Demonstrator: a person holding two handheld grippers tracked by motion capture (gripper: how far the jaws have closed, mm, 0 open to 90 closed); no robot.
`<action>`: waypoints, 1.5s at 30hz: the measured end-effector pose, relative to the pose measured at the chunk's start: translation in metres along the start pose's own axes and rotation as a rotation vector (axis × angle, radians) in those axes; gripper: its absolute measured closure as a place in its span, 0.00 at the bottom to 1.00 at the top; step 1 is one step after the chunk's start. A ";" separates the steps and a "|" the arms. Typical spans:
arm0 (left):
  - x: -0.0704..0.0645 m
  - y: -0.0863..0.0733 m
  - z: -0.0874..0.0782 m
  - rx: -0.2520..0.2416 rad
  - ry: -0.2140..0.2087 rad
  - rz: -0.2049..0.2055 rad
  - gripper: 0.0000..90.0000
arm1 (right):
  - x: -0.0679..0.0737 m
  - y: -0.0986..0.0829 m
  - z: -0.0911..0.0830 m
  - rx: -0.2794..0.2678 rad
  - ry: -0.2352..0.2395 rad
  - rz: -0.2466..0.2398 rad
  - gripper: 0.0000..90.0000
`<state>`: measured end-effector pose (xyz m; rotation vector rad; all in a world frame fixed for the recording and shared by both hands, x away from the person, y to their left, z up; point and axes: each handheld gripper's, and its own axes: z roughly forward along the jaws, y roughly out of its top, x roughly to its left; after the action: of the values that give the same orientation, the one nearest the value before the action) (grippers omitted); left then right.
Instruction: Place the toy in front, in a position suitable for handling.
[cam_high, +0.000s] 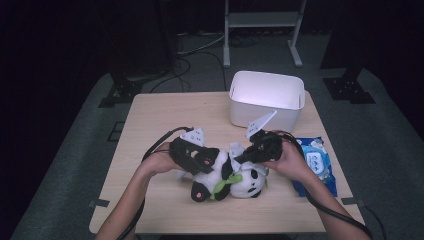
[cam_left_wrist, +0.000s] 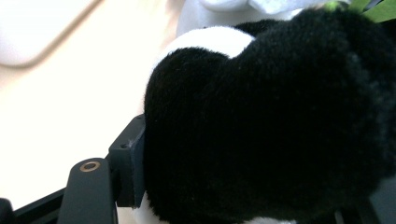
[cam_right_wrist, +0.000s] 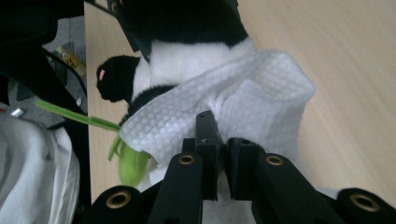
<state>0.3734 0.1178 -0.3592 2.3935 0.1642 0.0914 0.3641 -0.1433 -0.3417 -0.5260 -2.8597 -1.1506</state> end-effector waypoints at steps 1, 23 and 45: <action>0.002 0.000 0.000 0.001 0.006 0.007 0.35 | -0.003 0.004 -0.001 -0.008 0.000 0.003 0.93; -0.022 -0.032 -0.002 -0.026 0.032 -0.068 0.17 | 0.005 0.015 0.034 0.087 0.027 -0.004 0.93; -0.038 -0.040 -0.004 -0.061 0.042 -0.047 0.17 | 0.035 0.026 0.035 0.059 0.034 -0.089 0.93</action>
<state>0.3312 0.1444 -0.3842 2.3262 0.2338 0.1229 0.3431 -0.0914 -0.3453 -0.3766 -2.9050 -1.0722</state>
